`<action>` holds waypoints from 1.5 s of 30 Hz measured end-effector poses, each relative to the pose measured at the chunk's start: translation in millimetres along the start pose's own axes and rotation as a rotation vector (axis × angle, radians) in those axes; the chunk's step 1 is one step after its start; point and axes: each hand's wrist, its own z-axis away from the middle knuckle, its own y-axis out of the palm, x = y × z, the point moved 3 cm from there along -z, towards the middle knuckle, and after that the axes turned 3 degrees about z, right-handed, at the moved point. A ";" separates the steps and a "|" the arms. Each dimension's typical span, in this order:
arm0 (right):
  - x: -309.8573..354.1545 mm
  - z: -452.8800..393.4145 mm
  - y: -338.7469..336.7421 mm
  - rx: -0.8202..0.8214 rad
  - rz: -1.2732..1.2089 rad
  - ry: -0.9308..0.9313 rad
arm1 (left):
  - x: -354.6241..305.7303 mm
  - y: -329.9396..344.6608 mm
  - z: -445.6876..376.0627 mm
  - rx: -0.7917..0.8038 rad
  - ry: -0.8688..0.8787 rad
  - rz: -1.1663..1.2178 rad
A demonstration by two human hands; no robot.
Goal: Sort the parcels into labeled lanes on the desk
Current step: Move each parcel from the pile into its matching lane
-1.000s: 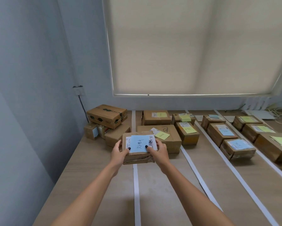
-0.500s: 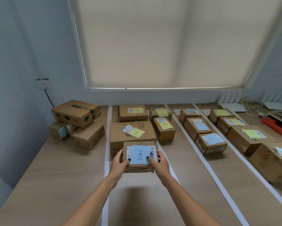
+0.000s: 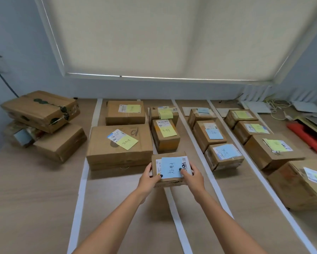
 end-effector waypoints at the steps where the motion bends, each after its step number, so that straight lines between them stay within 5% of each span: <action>1: -2.4 -10.3 -8.9 0.005 0.006 -0.001 | -0.9 10.8 -6.4 0.000 -0.005 0.002; 11: -32.5 -102.7 -57.0 0.180 0.035 0.003 | -0.1 87.8 -72.0 -0.174 -0.048 0.006; 21: -64.6 -108.9 -35.4 0.297 0.078 0.102 | 19.0 74.1 -73.1 -0.382 -0.137 -0.095; 35: -48.6 -111.9 -29.4 0.443 0.100 0.044 | 14.0 85.8 -67.5 -0.345 -0.126 -0.057; 45: -45.6 -118.0 -39.1 0.399 0.208 0.022 | -5.7 72.8 -56.0 -0.382 -0.074 -0.119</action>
